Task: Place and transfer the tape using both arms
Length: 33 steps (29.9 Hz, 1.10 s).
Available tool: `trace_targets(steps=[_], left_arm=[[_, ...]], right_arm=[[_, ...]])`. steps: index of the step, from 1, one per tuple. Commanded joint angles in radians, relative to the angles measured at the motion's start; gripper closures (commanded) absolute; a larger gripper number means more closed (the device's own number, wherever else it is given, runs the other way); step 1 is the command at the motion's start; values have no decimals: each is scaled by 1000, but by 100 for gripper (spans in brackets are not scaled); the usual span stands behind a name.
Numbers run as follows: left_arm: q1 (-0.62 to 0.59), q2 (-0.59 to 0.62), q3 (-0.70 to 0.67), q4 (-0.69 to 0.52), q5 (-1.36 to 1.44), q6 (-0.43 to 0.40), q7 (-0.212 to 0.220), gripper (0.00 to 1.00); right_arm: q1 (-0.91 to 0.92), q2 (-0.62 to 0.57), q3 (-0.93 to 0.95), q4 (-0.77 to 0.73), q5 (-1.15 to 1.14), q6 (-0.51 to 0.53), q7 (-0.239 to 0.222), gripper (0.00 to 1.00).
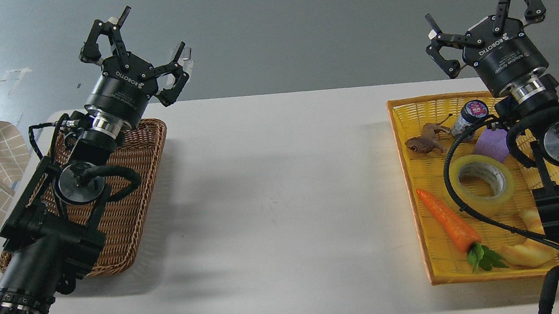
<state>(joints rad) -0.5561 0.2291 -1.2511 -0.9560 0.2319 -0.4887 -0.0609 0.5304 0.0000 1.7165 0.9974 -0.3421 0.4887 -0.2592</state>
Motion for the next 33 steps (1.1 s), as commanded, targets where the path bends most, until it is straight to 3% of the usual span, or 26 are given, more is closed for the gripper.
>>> trace_targets(steps=[1,33], left_arm=[[-2,-1,1,0,0,0,0,2],[-7,-10,1,-10,0,0,0,2]], right_arm=[[0,0,-2,1,0,0,0,0],[-13,0,-5,3,0,0,0,0]])
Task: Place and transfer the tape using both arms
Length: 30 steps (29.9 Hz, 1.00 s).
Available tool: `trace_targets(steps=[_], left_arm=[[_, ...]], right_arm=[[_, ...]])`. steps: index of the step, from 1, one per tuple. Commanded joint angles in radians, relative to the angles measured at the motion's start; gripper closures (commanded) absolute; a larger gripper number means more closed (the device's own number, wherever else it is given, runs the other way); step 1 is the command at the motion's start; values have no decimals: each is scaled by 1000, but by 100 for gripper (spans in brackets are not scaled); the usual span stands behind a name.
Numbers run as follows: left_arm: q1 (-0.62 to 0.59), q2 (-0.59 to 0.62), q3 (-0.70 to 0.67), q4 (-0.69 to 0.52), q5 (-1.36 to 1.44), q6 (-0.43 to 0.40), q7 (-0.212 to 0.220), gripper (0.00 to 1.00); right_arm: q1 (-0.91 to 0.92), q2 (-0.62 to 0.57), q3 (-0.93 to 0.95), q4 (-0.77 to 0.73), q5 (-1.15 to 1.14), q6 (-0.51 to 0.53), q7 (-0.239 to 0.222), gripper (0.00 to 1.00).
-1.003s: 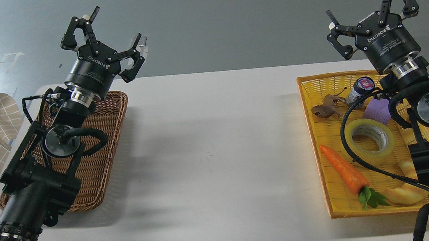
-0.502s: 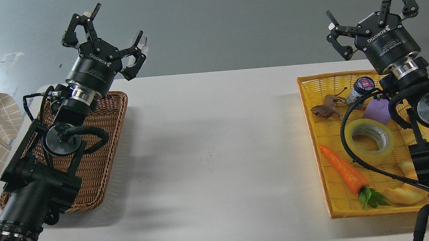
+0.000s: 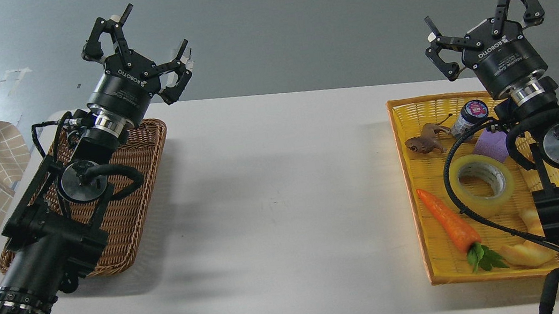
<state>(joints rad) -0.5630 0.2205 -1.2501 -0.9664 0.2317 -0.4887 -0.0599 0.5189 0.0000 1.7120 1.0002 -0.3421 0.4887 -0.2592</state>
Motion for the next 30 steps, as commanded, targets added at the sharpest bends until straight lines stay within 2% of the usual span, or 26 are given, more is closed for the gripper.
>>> trace_targets(steps=[1,30], left_arm=[[0,-1,0,0,0,0,-1,2],[2,-4,-2,-6,-2,0,-1,2]], right_arm=[[-2,0,0,0,0,0,0,0],[-5,0,6,1,0,0,0,0]])
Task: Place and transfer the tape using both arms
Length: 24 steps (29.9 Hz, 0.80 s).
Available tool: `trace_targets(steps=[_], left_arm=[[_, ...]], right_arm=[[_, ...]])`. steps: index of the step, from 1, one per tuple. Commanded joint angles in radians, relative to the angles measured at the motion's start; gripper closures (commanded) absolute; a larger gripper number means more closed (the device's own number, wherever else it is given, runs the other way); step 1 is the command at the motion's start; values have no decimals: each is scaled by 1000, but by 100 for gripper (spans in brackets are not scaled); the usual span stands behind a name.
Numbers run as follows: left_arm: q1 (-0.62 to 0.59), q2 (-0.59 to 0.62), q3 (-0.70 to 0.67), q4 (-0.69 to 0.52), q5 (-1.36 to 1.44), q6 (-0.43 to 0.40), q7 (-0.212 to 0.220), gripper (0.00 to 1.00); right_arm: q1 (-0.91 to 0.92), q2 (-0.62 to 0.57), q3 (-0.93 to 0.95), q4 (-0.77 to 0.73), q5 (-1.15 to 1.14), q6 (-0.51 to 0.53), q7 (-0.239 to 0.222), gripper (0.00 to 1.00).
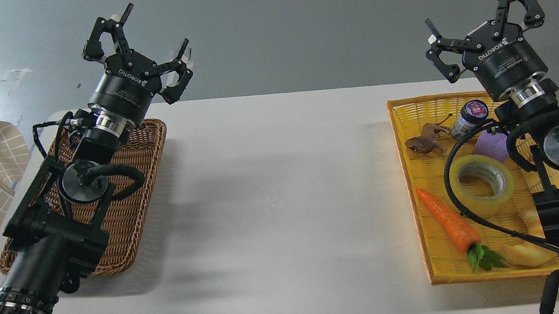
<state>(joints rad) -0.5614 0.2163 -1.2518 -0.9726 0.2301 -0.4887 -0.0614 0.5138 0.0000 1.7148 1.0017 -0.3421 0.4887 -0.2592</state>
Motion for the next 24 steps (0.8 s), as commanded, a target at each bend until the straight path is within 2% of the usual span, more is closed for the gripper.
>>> trace_targets(steps=[1,24], left_arm=[[0,0,0,0,0,0,0,2],[0,-2,0,-11,0,0,0,2]], right_arm=[[0,0,3,0,0,0,0,0],[-5,0,8,11,0,0,2,0]])
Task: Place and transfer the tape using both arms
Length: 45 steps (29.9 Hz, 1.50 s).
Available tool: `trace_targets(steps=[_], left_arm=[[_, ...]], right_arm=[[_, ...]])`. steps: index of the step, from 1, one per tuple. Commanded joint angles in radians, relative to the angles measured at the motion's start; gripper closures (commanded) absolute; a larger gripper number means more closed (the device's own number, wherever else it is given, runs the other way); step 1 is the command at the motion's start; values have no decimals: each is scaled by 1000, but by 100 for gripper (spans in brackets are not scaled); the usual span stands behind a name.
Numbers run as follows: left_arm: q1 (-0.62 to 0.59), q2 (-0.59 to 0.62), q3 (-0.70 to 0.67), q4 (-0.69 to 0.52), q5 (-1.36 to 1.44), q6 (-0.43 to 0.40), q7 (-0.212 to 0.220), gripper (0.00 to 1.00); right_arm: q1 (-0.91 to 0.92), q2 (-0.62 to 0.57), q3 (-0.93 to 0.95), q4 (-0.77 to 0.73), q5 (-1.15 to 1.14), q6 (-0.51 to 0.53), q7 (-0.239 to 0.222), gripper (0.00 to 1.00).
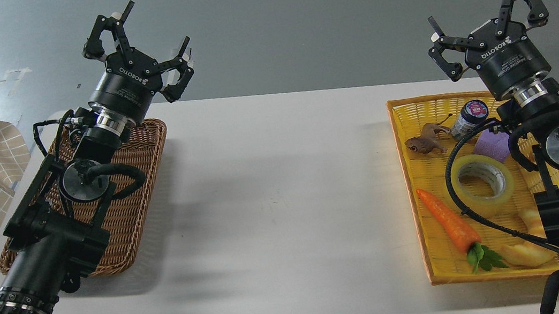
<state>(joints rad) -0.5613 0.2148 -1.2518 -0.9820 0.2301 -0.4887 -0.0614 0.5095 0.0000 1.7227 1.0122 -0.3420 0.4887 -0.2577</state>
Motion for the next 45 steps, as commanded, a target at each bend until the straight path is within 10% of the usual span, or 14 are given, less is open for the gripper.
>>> trace_targets(steps=[1,26,45], left_arm=[[1,0,0,-6,0,0,0,2],[3,-23,2,-14,2,0,0,2],[5,-26,2,-29,2,0,0,2]], right_arm=[[0,0,0,0,0,0,0,0],[-11,-41,-6,88,-86,0,3,0],[-31,-477,-273,275,-787,0,-11,0]])
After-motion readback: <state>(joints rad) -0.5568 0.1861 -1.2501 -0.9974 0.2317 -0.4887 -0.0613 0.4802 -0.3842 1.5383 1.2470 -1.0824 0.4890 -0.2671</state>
